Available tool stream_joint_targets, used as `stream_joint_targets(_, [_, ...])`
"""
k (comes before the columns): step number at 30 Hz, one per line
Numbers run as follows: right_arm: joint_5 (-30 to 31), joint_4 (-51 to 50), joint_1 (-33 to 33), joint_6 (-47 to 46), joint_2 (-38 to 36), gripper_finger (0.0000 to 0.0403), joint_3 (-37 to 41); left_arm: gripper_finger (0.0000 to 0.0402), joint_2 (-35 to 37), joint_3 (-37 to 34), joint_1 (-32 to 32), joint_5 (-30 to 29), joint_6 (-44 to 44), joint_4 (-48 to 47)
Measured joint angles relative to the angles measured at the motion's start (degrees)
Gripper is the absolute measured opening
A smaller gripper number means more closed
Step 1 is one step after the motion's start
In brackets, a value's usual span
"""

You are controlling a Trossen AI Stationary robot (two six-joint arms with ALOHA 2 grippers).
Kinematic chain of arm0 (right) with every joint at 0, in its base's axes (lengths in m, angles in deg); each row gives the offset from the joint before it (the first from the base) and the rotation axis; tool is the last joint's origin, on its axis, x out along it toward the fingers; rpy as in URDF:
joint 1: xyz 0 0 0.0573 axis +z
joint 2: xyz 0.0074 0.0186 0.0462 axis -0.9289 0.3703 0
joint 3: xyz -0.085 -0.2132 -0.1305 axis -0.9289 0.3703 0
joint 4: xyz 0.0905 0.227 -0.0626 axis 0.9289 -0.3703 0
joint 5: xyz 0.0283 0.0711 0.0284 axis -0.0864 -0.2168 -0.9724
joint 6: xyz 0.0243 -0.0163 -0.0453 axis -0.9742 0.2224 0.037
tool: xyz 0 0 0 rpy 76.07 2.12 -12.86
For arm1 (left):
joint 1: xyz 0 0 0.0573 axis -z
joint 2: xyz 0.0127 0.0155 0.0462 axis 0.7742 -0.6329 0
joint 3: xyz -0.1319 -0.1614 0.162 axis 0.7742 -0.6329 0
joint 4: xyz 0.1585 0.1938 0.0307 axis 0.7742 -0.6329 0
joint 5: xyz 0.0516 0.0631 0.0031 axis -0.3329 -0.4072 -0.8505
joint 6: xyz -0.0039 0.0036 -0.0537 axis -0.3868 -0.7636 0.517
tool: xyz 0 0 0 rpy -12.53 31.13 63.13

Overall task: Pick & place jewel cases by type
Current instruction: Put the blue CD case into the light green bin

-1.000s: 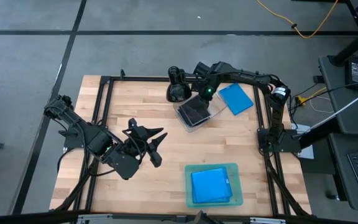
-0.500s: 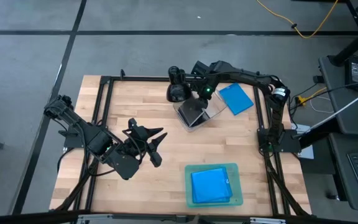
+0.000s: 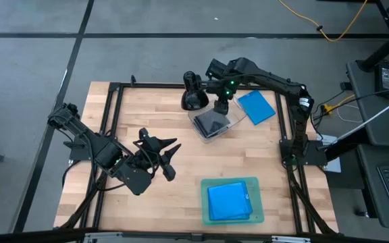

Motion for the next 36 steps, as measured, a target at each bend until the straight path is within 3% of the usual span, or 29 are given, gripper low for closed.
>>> stream_joint_targets(5, [8.6,-3.4,2.6,-1.2,-2.4,0.0210,-4.6,0.0100,0.0,0.0,0.0,0.0,0.0,-0.6])
stream_joint_targets(10, [13.7,-3.0,5.0,-4.3,-8.5,0.0210,-4.7,0.0100,0.0,0.0,0.0,0.3,0.0,-1.4])
stream_joint_targets(14, [21.9,-1.9,6.0,-5.0,-14.2,0.0210,-2.7,0.0100,0.0,0.0,0.0,2.1,0.0,-1.7])
stream_joint_targets(19, [26.1,6.4,5.4,-4.7,-25.7,0.0210,12.3,0.0100,0.0,0.0,0.0,4.1,0.0,-2.0])
stream_joint_targets(26, [20.7,25.2,0.6,2.0,-40.3,0.0210,42.8,0.0100,0.0,0.0,0.0,4.8,0.0,-2.8])
stream_joint_targets(30, [16.5,32.7,-4.2,4.1,-41.6,0.0205,55.0,0.0100,0.0,0.0,-0.8,3.7,0.0,-2.8])
stream_joint_targets(36, [24.0,37.5,-10.1,5.8,-41.1,0.0141,62.4,0.0100,0.0,0.0,-3.1,3.8,2.7,-2.8])
